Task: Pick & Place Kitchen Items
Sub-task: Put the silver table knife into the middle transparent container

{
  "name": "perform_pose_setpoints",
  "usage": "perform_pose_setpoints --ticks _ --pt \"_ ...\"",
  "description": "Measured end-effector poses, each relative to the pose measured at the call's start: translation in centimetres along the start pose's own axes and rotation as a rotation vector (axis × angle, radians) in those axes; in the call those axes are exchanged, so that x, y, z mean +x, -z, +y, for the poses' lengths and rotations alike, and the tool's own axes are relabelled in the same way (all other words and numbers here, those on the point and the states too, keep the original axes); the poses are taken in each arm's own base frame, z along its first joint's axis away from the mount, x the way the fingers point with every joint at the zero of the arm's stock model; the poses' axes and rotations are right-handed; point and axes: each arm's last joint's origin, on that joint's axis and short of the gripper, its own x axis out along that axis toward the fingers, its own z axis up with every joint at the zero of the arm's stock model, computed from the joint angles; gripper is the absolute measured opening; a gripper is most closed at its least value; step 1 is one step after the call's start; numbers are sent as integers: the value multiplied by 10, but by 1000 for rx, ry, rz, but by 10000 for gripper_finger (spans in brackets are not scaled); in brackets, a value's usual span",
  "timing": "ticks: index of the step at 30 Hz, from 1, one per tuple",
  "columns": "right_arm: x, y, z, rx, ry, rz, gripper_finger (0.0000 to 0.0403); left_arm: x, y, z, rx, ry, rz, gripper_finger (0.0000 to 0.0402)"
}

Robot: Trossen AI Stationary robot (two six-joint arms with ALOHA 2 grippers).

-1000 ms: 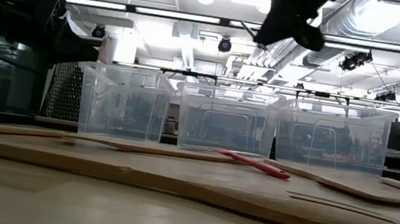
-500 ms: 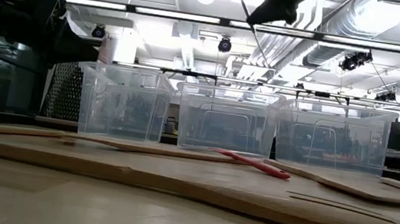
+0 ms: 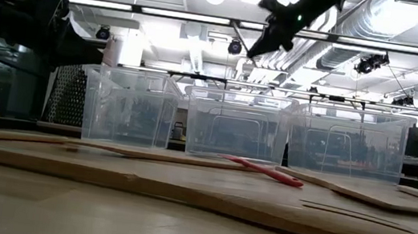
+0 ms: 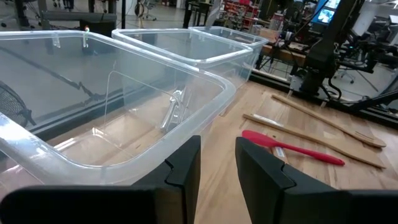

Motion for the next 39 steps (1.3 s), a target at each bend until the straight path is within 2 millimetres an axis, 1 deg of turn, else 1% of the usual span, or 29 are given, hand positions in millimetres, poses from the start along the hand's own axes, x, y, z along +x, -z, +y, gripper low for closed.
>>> perform_pose_setpoints --ticks 3,7,11,17,23,29,34,39 --pt "16 7 1 -59 -31 21 29 0 0 0 0 0 0 101" --pt "37 10 6 -119 -39 29 29 0 0 0 0 0 0 101" --pt "56 14 11 -127 -50 35 29 0 0 0 0 0 0 101" --pt "76 28 12 -120 -50 110 29 0 0 0 0 0 0 101" --pt "86 35 14 -93 -46 149 29 0 0 0 0 -1 0 101" --pt "87 36 14 -21 -64 144 29 0 0 0 0 -4 -1 101" --pt "87 37 15 21 -65 155 48 0 0 0 0 -3 -1 101" --pt "87 38 15 27 -66 155 43 0 0 0 0 -3 -1 101"
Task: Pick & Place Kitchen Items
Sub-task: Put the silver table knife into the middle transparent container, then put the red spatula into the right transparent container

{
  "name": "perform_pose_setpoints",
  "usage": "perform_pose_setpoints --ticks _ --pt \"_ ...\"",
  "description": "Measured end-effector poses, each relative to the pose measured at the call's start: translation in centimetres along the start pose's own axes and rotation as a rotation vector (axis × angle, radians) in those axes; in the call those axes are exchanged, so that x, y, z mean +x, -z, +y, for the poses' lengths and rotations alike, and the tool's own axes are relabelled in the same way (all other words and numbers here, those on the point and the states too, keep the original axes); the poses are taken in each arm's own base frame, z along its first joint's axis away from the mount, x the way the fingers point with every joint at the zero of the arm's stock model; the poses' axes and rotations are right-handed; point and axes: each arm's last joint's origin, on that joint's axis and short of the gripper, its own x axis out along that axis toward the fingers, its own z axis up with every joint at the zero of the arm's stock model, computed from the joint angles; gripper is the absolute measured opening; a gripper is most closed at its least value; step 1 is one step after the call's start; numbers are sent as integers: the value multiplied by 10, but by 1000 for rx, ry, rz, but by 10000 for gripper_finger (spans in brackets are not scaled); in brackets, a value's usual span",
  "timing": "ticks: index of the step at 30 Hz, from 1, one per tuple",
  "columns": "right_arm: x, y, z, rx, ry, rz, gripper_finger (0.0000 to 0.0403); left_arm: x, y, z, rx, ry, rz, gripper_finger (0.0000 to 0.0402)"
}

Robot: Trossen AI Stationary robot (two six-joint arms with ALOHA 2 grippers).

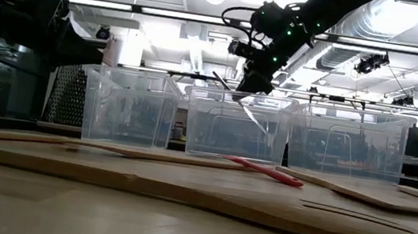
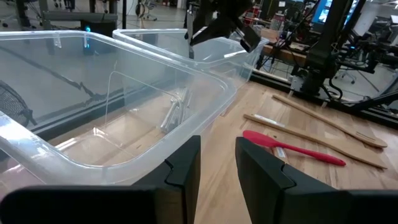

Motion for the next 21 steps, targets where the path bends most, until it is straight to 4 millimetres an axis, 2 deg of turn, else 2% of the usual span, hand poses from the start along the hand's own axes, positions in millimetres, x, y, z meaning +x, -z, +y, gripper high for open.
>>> perform_pose_setpoints --ticks 5,21 --pt "0 0 0 2 11 3 51 0 0 0 0 0 0 101" --pt "-3 -3 -5 48 76 -2 129 0 0 0 0 5 1 101"
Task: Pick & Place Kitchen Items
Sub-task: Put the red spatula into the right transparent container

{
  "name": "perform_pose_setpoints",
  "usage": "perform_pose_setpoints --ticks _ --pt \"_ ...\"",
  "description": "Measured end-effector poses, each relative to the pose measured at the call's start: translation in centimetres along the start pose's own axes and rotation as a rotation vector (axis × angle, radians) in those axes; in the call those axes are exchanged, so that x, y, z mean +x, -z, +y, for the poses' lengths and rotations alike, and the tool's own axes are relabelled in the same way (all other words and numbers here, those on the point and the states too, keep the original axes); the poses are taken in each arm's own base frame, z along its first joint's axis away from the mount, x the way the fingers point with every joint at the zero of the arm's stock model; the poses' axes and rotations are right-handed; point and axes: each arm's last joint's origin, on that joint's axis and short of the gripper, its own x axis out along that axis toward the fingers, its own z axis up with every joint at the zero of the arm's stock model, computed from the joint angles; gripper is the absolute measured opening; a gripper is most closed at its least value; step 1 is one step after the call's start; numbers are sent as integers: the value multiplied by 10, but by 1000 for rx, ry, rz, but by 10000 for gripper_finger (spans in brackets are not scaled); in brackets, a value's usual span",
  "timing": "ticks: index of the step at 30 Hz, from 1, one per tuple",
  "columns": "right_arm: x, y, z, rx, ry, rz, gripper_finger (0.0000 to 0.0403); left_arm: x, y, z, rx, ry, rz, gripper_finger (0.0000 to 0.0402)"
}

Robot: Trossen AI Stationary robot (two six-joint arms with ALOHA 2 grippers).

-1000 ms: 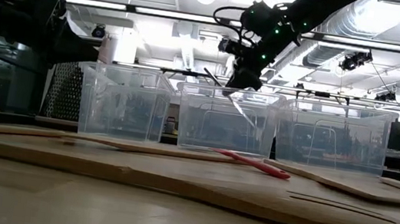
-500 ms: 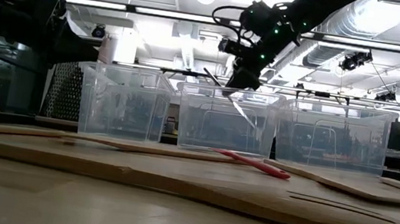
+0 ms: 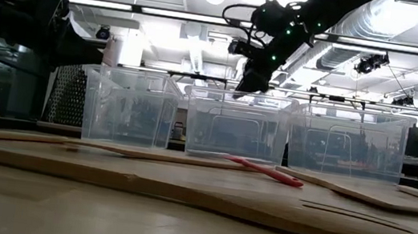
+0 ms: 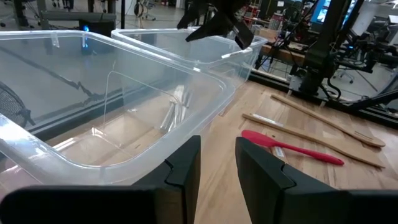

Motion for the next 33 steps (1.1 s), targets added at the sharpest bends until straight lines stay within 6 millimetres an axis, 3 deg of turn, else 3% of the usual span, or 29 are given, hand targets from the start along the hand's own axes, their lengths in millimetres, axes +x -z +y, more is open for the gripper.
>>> perform_pose_setpoints --ticks 8,19,33 --pt "-19 -6 -10 131 86 -25 158 0 0 0 0 -1 0 101" --pt "-38 -14 -13 373 105 -82 161 0 0 0 0 -2 0 101" --pt "-78 -27 -6 388 68 -134 160 0 0 0 0 -6 -1 101"
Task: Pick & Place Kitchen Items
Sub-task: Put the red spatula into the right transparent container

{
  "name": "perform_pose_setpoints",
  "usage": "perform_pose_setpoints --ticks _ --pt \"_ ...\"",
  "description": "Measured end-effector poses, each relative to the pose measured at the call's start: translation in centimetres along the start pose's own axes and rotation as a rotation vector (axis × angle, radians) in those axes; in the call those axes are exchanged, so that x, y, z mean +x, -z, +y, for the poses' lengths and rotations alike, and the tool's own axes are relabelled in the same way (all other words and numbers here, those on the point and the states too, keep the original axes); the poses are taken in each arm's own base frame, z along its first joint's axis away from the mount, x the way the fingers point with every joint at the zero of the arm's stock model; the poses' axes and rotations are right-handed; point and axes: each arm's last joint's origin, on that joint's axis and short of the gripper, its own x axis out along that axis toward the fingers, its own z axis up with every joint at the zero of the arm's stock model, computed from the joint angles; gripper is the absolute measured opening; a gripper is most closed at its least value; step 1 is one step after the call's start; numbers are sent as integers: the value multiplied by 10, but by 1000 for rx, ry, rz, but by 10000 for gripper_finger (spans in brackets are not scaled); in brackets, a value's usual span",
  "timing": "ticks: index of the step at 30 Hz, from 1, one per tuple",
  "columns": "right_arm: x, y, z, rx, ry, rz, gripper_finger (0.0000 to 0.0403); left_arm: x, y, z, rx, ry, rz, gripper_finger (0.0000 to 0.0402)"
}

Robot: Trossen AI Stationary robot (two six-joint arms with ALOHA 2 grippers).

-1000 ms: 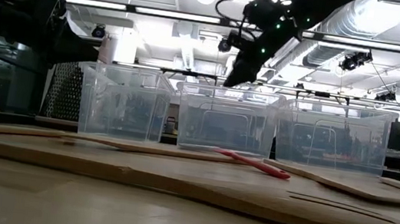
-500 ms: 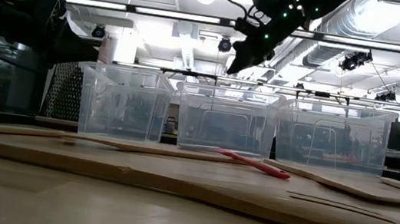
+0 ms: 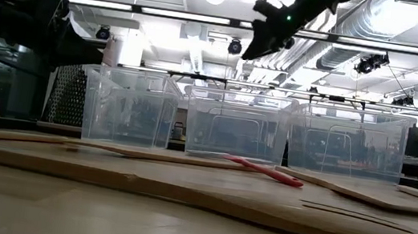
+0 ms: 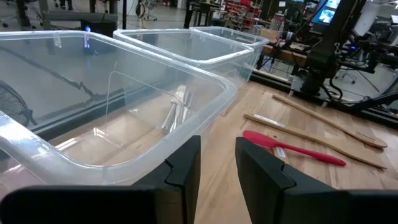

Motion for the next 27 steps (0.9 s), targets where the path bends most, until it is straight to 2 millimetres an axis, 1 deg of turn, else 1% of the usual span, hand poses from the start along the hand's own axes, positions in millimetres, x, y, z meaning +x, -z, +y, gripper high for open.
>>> perform_pose_setpoints --ticks 12,17,20,27 --pt "-44 4 5 -27 -111 83 160 0 0 0 0 0 0 101" --pt "-60 5 14 -8 -160 114 160 0 0 0 0 1 0 101" --pt "-67 8 20 30 -191 152 160 0 0 0 0 1 0 101" --pt "-83 16 38 189 -271 278 160 0 0 0 0 5 1 101"
